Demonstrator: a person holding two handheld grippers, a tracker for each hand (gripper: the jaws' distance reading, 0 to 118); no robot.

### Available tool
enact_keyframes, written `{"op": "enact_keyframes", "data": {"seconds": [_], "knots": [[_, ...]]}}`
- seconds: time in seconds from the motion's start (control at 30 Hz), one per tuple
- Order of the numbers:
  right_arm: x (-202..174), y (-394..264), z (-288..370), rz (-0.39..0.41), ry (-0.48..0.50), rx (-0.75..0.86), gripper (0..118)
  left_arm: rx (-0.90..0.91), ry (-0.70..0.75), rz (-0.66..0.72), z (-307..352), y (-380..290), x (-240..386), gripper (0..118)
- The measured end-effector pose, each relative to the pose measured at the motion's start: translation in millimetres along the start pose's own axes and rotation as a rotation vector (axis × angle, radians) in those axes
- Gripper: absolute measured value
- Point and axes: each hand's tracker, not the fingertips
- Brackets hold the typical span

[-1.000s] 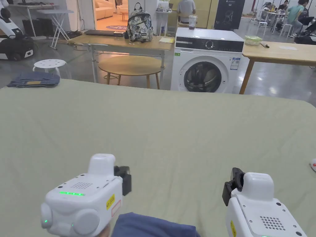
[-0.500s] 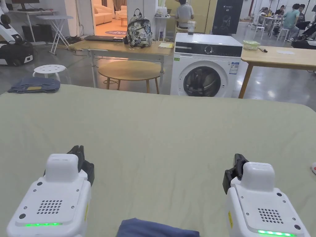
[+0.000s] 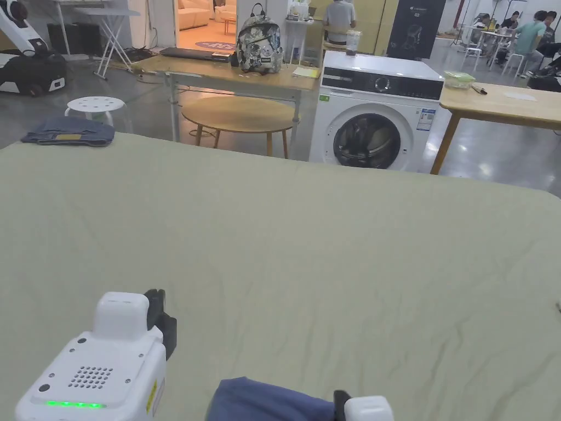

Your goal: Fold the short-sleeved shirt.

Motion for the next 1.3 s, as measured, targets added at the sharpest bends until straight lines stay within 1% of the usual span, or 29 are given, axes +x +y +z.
{"op": "enact_keyframes", "data": {"seconds": [0.07, 0.13, 0.2, 0.3, 0.37, 0.43, 0.5, 0.6, 0.67, 0.73, 0.8, 0.83, 0.87, 0.9, 0.93, 1.0, 1.07, 1.13, 1.17, 1.2, 1.27, 1.3], "knots": [[-5.0, -12.3, -9.9, 0.014, -0.016, -0.041, 0, -0.029, -0.012, 0.005, 2.3, -7.8, -3.2, 0], [-4.5, -22.7, -21.6, 0.014, -0.053, -0.075, 0, -0.073, -0.046, 0.013, 4.4, -16.0, -7.1, 0], [1.3, -29.3, -34.3, -0.004, -0.096, -0.113, 0, -0.115, -0.068, 0.027, 8.2, -25.5, -12.1, 0], [8.1, -34.7, -44.8, -0.022, -0.087, -0.130, 0, -0.197, -0.103, 0.068, 9.1, -38.6, -18.6, 0], [5.4, -35.4, -45.0, 0.004, -0.086, -0.125, 0, -0.261, -0.137, 0.097, 6.2, -46.8, -23.3, 1], [4.1, -34.6, -45.9, 0.022, -0.091, -0.122, 0, -0.328, -0.191, 0.140, 0.6, -55.5, -30.2, 4], [5.5, -33.8, -45.5, 0.012, -0.091, -0.122, 0, -0.395, -0.234, 0.188, -6.8, -62.0, -36.7, 10], [7.7, -32.1, -45.5, -0.006, -0.087, -0.120, 0, -0.504, -0.335, 0.314, -20.9, -70.0, -48.3, 13], [9.3, -32.4, -45.1, -0.010, -0.084, -0.121, 0, -0.569, -0.429, 0.404, -31.7, -74.1, -56.1, 21], [10.4, -32.4, -44.7, -0.015, -0.079, -0.121, 0, -0.620, -0.513, 0.448, -42.8, -76.0, -57.5, 37], [11.6, -32.7, -44.8, -0.019, -0.075, -0.122, 0, -0.678, -0.626, 0.478, -55.7, -78.8, -56.4, 48], [12.6, -32.5, -44.7, -0.024, -0.071, -0.122, 0, -0.695, -0.633, 0.462, -59.5, -77.0, -52.1, 55], [13.2, -32.5, -44.7, -0.027, -0.069, -0.123, 0, -0.769, -0.746, 0.494, -62.9, -80.0, -44.5, 63], [13.4, -32.6, -44.7, -0.029, -0.067, -0.124, 0, -0.812, -0.788, 0.506, -71.4, -84.7, -40.7, 75], [13.8, -32.5, -44.5, -0.031, -0.065, -0.124, 0, -0.858, -0.809, 0.522, -79.0, -89.9, -35.0, 79], [14.8, -32.7, -44.2, -0.034, -0.061, -0.124, 0, -0.926, -0.865, 0.555, -94.5, -103.3, -27.8, 80], [15.5, -33.1, -43.8, -0.040, -0.058, -0.123, 0, -0.980, -0.892, 0.596, -105.9, -114.6, -17.3, 80], [16.7, -33.5, -43.2, -0.042, -0.054, -0.122, 0, -0.965, -0.965, 0.680, -103.6, -114.8, -3.8, 80], [17.0, -33.5, -42.9, -0.042, -0.053, -0.121, 0, -0.954, -0.966, 0.697, -104.3, -116.3, -1.9, 77], [17.7, -33.5, -42.4, -0.042, -0.052, -0.120, 0, -0.953, -0.958, 0.698, -105.1, -118.3, -0.2, 66], [19.1, -33.6, -42.6, -0.045, -0.050, -0.122, 0, -0.958, -0.905, 0.687, -109.7, -124.8, -3.9, 32], [19.8, -33.9, -42.7, -0.048, -0.048, -0.122, 0, -0.960, -0.884, 0.696, -110.0, -130.1, -5.1, 28]]}}
